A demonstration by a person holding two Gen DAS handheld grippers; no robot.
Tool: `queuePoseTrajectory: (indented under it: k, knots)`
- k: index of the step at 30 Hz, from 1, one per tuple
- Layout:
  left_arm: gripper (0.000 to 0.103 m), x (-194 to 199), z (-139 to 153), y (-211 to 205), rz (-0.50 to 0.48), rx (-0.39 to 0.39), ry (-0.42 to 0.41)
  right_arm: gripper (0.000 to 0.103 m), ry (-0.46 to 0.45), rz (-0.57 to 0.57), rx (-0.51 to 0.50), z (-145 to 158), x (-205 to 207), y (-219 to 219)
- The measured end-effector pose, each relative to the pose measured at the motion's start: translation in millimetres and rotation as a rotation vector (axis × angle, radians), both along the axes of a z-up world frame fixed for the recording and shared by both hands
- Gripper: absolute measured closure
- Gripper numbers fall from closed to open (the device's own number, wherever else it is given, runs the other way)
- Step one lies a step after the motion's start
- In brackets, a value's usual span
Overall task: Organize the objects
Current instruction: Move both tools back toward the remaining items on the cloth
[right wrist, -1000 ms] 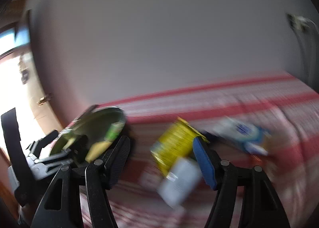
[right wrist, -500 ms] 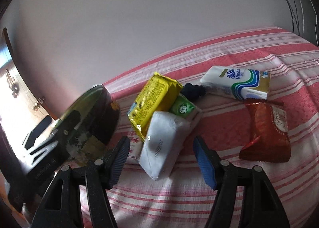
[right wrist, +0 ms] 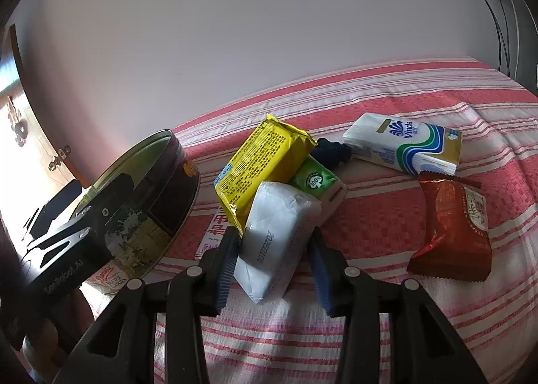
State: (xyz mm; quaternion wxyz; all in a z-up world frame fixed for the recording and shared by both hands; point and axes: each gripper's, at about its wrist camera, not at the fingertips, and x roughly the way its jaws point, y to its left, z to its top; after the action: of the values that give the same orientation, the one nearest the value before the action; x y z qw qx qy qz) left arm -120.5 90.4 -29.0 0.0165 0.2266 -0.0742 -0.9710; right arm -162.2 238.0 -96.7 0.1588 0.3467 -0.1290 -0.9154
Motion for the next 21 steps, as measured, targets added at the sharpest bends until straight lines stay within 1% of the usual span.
queuePoseTrajectory:
  k: [21]
  knots:
    - [0.000, 1.4, -0.7, -3.7, 0.004, 0.003, -0.005, 0.060, 0.010, 0.007, -0.006, -2.0, 7.5, 3.5]
